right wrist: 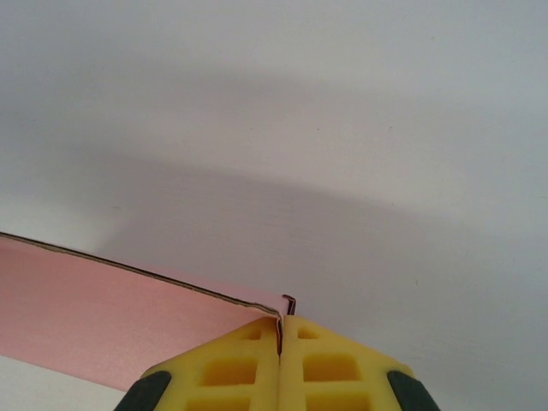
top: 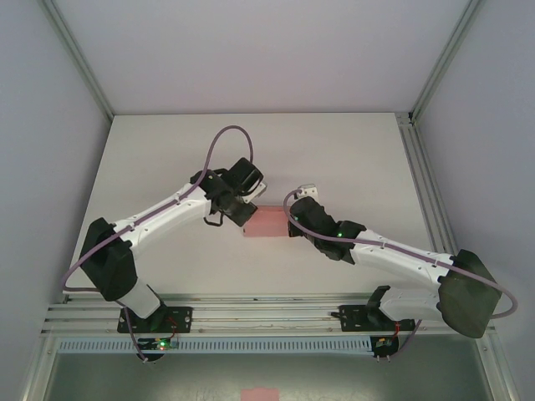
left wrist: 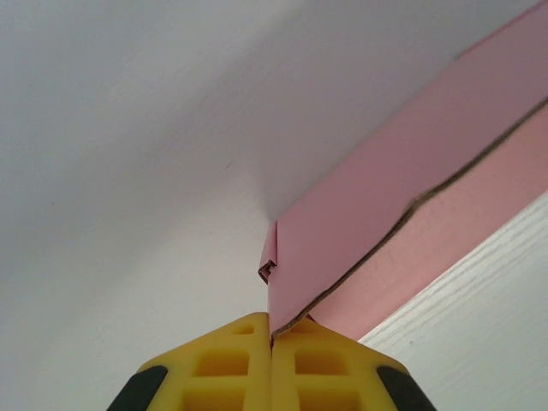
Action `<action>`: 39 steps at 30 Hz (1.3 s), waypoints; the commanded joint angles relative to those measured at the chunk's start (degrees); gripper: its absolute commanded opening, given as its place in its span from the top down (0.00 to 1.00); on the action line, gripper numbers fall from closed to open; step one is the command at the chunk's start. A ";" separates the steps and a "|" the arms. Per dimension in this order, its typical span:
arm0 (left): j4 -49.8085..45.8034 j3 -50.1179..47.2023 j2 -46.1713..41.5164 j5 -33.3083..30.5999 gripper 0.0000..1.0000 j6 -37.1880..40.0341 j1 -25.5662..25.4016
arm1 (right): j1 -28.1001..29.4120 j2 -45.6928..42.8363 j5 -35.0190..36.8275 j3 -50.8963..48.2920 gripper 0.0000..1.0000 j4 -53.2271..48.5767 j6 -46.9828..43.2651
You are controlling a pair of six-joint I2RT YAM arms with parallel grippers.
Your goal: Assemble paper box
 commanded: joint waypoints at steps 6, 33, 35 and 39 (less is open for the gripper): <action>0.98 5.43 4.18 2.40 1.00 -19.08 2.35 | 1.95 1.59 -0.47 0.10 1.00 -4.78 0.23; 10.03 -7.64 3.49 2.66 1.00 -16.75 5.23 | 2.47 1.18 0.01 -3.14 1.00 -1.37 -1.29; 10.94 -9.61 2.44 1.26 1.00 -14.78 3.80 | 2.47 0.40 -0.18 -4.85 1.00 0.88 -2.82; 14.71 -14.81 -0.09 0.30 1.00 -16.20 2.57 | 3.11 -1.59 -0.44 -9.07 1.00 6.99 -6.65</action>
